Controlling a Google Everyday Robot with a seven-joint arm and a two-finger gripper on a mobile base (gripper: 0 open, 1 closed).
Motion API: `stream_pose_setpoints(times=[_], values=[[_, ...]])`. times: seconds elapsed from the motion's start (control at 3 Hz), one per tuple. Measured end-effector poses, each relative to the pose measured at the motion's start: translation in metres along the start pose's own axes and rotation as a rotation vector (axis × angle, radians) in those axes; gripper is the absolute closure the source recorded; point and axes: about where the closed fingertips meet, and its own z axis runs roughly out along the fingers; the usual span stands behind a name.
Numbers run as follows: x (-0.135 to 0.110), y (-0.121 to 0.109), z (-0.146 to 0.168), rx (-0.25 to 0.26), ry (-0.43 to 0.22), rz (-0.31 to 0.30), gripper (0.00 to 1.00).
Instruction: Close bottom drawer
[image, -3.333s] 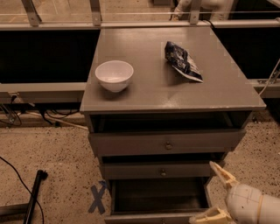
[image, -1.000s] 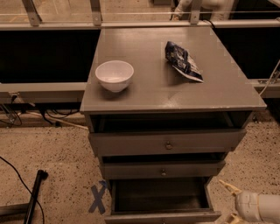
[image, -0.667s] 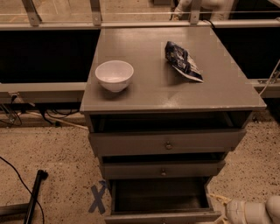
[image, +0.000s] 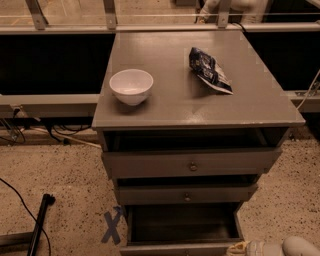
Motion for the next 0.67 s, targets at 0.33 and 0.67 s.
stream_pose_setpoints(times=[0.33, 0.67], values=[[-0.001, 0.002, 0.003, -0.004, -0.005, 0.002, 0.99], [0.003, 0.013, 0.019, -0.064, -0.008, 0.014, 1.00]])
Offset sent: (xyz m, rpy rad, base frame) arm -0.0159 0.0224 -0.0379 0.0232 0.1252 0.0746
